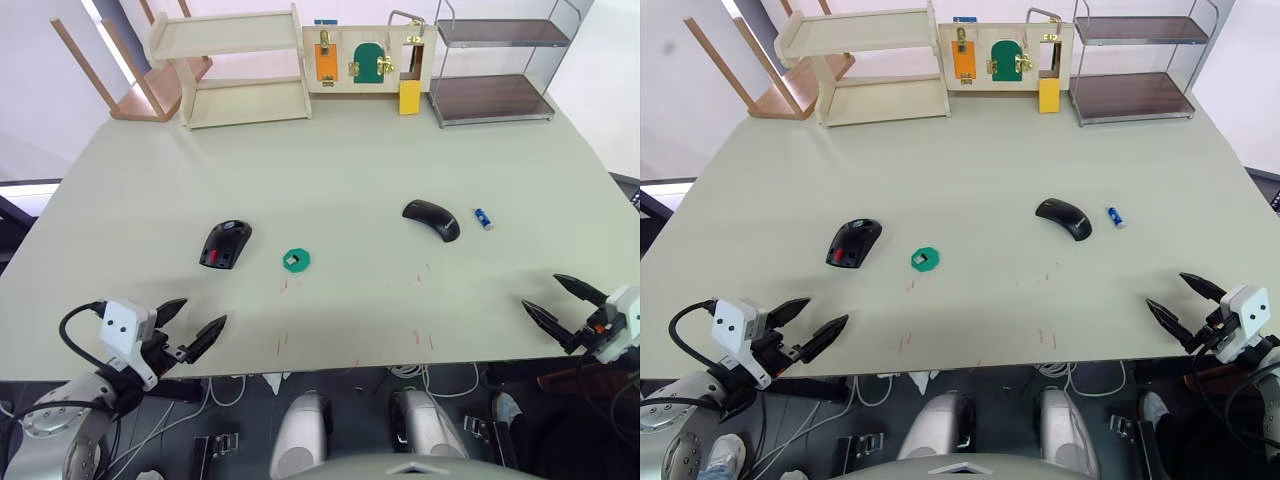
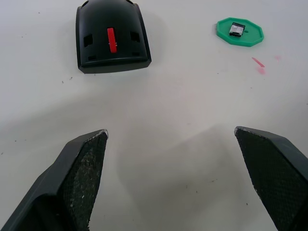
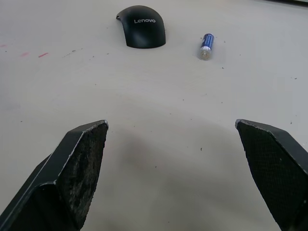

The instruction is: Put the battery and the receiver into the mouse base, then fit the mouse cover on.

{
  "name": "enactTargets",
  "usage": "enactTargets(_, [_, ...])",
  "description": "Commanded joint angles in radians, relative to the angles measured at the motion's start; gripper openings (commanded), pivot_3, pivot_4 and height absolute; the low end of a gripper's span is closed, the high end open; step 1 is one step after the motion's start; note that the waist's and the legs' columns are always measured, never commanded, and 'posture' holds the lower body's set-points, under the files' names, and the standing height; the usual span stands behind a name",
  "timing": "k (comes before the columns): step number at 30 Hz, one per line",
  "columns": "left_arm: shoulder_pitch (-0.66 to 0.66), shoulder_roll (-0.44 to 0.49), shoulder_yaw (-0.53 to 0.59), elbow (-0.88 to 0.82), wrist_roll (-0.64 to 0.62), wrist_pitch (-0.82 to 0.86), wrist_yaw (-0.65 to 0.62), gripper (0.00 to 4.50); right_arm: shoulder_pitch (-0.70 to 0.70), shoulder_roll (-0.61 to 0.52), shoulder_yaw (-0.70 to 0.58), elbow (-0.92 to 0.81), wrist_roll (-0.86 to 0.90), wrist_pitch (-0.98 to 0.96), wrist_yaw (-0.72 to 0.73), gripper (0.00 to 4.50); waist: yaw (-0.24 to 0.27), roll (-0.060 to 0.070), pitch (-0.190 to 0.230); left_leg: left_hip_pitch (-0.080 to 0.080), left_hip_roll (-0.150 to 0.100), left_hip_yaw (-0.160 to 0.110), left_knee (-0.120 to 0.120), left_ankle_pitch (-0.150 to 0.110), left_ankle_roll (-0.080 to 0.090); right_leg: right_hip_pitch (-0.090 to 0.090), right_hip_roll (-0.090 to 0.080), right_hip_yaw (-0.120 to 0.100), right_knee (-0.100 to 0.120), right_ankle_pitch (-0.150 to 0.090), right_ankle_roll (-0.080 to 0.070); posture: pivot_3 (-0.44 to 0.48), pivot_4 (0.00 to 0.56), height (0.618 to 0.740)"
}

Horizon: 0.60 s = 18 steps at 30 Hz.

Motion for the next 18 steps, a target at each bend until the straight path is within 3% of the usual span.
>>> enactTargets(1, [0.002,0.005,0.023,-0.037,-0.01,0.01,0.003,4.5,0.015,-0.012,-0.032,-0.051,0.02,0.008,0.007,4.46,0.0,0.0,0.0,0.0,0.0,0.0,0.0,0.0,0.0,0.0,0.0,0.0,0.0,0.0,0.0,0.0,0.15,0.74])
enactTargets(18, [0.005,0.004,0.046,-0.085,-0.028,0.059,0.025,4.5,0.011,0.003,-0.02,-0.044,0.004,-0.012,0.022,4.46,0.0,0.0,0.0,0.0,0.0,0.0,-0.001,0.0,0.0,0.0,0.0,0.0,-0.001,0.0,0.0,0.0,0.15,0.74])
